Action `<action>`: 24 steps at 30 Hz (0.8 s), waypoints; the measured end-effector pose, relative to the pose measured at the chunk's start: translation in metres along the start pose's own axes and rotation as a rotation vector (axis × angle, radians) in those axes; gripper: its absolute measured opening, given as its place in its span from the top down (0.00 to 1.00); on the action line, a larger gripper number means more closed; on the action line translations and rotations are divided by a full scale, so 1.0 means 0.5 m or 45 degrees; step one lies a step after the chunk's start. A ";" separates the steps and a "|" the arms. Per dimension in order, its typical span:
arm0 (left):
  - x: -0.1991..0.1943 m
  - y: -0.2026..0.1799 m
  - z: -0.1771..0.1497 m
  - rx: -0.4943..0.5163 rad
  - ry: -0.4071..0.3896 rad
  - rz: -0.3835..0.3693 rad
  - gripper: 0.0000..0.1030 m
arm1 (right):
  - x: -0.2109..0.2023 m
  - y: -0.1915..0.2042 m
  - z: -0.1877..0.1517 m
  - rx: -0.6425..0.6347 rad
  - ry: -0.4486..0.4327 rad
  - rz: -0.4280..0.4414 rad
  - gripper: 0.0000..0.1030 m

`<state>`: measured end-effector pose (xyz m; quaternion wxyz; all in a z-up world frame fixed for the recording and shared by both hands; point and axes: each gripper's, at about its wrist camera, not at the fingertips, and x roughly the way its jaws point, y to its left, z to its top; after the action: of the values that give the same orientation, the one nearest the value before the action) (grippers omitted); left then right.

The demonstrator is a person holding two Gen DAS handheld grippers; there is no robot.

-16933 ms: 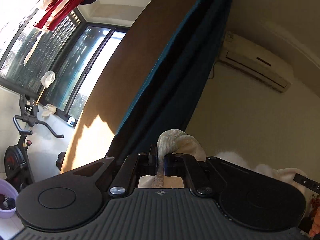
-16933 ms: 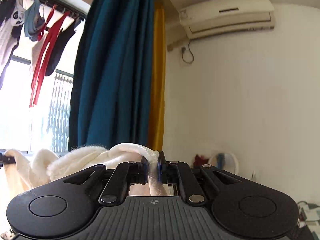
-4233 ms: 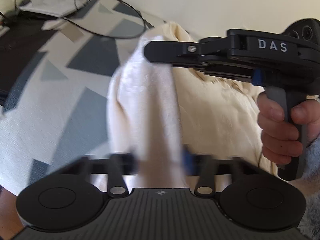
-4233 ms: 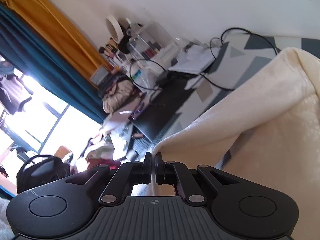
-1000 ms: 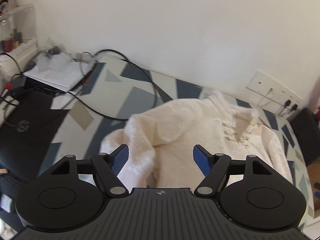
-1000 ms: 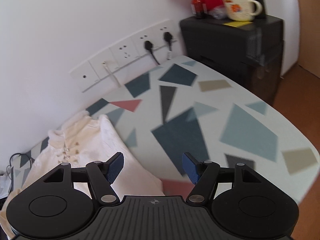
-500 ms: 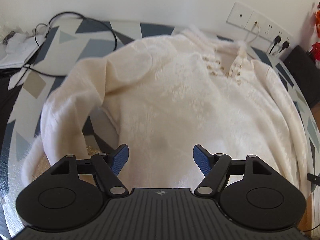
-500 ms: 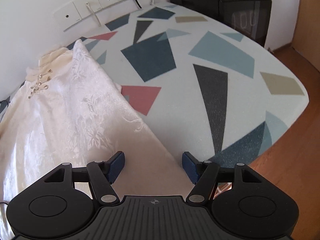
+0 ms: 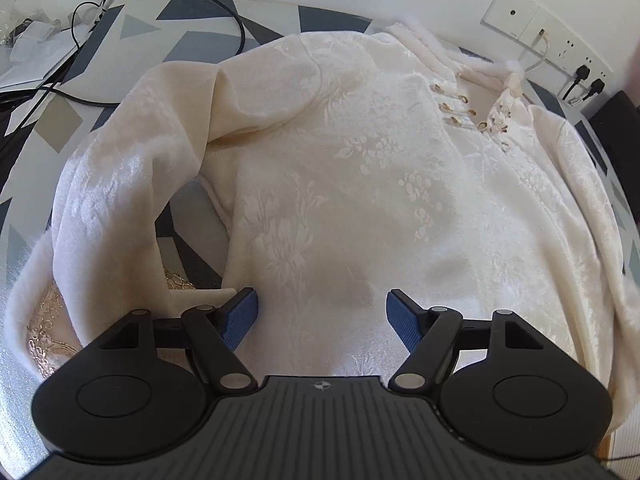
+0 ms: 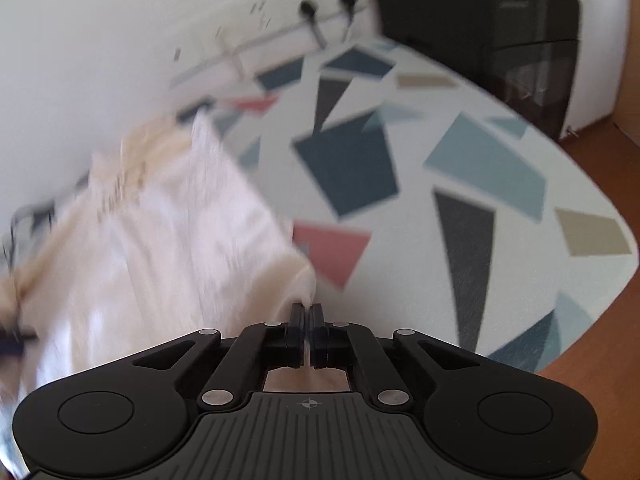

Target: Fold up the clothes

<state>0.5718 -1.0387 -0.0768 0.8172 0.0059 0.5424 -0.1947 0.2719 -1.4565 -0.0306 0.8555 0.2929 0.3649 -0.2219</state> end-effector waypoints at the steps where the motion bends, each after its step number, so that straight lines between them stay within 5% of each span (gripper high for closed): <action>1: 0.001 -0.002 -0.001 0.006 -0.004 0.001 0.28 | -0.011 -0.007 0.024 0.049 -0.038 -0.002 0.98; 9: 0.010 -0.014 0.005 -0.028 -0.003 0.020 0.19 | -0.057 -0.013 0.225 0.185 -0.416 0.038 0.98; 19: 0.021 -0.029 0.020 -0.110 0.025 0.095 0.19 | 0.144 0.036 0.467 0.092 -0.508 -0.040 0.98; 24: 0.024 -0.037 0.056 -0.197 0.020 0.106 0.19 | 0.227 0.046 0.476 0.008 -0.447 -0.081 0.98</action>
<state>0.5946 -1.0659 -0.0719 0.8183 -0.0332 0.5616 -0.1180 0.4754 -1.6163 0.0256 0.8976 0.2406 0.2183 -0.2979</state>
